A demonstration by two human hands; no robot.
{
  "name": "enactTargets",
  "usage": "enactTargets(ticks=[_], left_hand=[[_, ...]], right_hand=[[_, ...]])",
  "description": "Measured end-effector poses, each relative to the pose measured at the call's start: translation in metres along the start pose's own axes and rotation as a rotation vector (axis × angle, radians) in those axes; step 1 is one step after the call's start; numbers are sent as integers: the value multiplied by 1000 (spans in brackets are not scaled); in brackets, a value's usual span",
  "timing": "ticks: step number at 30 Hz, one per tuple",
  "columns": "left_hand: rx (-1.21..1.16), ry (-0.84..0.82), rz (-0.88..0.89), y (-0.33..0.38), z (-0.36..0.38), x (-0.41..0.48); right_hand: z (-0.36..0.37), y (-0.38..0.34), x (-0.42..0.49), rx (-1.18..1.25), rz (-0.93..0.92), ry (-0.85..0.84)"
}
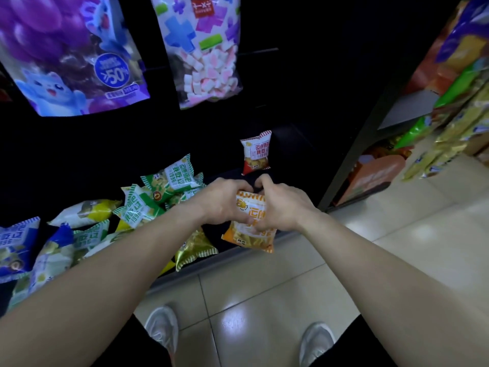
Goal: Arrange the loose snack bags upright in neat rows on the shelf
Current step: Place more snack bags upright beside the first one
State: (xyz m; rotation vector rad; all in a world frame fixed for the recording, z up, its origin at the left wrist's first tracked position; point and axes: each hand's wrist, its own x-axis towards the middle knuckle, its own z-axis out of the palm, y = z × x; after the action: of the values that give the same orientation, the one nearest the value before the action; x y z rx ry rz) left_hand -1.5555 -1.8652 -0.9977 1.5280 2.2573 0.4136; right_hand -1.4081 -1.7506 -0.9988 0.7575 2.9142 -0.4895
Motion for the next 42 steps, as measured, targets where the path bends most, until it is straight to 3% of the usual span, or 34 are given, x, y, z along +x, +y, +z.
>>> enactTargets(ticks=[11, 18, 26, 36, 42], left_hand=[[-36, 188, -202, -26, 32, 67], [-131, 363, -328, -62, 52, 152], [-262, 350, -379, -83, 95, 247], [-451, 333, -311, -97, 111, 281], [-421, 442, -347, -84, 123, 291]], right_hand=[[14, 76, 28, 86, 96, 210], [35, 134, 42, 209, 277, 21], [67, 134, 67, 243, 305, -90], [92, 120, 74, 206, 309, -226], [92, 125, 67, 190, 325, -247]])
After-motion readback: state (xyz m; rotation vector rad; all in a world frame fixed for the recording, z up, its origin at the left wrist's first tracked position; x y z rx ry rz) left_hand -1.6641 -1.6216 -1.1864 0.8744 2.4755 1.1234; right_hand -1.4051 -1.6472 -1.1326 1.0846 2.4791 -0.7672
